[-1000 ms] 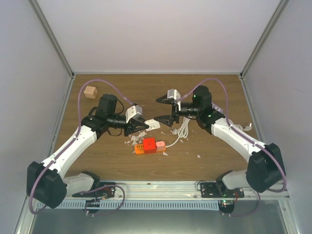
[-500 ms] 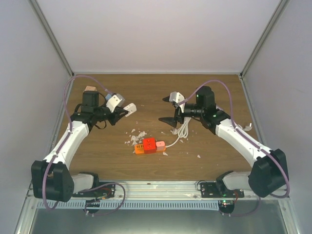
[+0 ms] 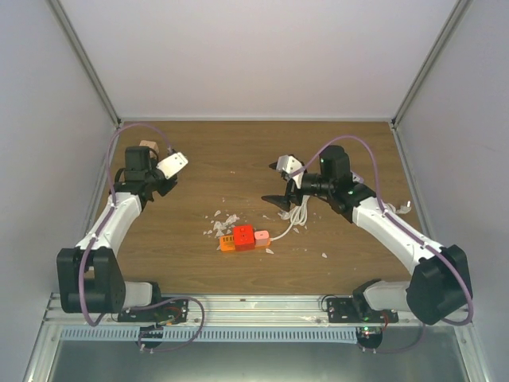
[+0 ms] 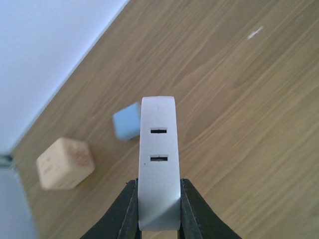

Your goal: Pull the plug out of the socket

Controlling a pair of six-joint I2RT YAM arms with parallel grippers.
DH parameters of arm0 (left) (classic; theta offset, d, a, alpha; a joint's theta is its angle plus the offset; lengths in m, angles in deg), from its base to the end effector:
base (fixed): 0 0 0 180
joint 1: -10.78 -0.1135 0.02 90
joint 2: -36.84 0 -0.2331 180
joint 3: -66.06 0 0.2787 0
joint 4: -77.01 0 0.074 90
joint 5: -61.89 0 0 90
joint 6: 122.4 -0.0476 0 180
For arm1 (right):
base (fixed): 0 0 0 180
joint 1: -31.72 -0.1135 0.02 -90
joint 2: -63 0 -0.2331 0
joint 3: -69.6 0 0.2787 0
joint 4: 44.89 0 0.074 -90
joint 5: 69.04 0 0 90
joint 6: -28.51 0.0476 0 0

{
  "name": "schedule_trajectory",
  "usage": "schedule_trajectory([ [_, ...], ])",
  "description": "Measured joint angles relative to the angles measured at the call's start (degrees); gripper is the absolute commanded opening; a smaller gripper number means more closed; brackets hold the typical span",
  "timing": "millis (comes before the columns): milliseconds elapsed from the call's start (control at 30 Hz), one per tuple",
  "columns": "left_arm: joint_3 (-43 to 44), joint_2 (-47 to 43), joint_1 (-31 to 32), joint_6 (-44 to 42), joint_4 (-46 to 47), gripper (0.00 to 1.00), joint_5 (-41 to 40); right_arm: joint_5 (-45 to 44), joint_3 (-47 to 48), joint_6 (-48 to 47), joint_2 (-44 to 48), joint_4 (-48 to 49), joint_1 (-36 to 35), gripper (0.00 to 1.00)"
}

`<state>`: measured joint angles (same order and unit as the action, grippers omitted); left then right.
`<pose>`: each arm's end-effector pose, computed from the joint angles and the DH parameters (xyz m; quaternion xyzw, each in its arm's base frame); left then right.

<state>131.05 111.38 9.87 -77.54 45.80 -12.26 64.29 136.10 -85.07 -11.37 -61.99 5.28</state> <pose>0.3236 -0.0079 0.2137 0.3922 0.8125 0.0460 0.4288 0.2825 0.1770 0.2540 -0.5112 0.6263 0.3237 0.4916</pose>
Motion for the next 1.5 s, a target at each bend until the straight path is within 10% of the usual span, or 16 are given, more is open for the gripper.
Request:
schedule_trajectory([
  [833, -2.0, 24.9, -7.9, -12.8, 23.6, 0.03, -26.0, -11.8, -2.7, 4.5, 1.5, 3.0, 1.7, 1.00],
  [1500, -3.0, 26.4, -8.3, -11.6, 24.2, 0.69, -24.3, -8.1, -1.5, 4.5, -1.3, 0.2, 1.7, 1.00],
])
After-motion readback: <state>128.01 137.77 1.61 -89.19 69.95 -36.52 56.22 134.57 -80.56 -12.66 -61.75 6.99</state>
